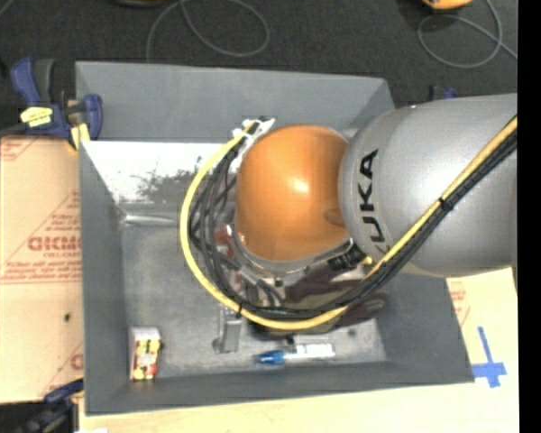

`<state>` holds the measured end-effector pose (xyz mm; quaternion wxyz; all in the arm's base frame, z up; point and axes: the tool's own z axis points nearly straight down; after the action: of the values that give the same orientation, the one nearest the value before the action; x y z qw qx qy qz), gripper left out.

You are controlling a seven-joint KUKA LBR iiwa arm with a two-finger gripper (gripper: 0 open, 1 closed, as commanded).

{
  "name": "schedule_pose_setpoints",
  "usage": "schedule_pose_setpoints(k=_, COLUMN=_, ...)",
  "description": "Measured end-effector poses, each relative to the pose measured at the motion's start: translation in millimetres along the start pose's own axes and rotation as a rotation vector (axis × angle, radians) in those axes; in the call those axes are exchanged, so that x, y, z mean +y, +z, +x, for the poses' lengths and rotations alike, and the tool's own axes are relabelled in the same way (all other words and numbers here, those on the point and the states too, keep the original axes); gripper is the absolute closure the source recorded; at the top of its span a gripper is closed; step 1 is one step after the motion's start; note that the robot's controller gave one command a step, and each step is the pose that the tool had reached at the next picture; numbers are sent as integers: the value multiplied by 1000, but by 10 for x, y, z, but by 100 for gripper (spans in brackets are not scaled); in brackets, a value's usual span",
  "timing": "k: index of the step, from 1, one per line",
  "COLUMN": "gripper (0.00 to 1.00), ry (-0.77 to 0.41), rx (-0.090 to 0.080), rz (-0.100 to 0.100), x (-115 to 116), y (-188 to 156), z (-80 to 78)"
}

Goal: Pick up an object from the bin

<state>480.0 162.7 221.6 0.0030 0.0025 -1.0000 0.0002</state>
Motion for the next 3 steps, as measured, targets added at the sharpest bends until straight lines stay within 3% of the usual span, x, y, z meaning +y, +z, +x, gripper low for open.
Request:
schedule_pose_setpoints(k=1, gripper=0, ry=4, rx=-8, rz=-2, x=-10, y=-40, z=-18)
schedule_pose_setpoints(k=2, gripper=0, ry=-68, rx=-5, rz=-1, x=-401, y=65, z=-211)
schedule_pose_setpoints(k=3, gripper=0, ry=-229, rx=-10, rz=4, x=-583, y=363, z=-320)
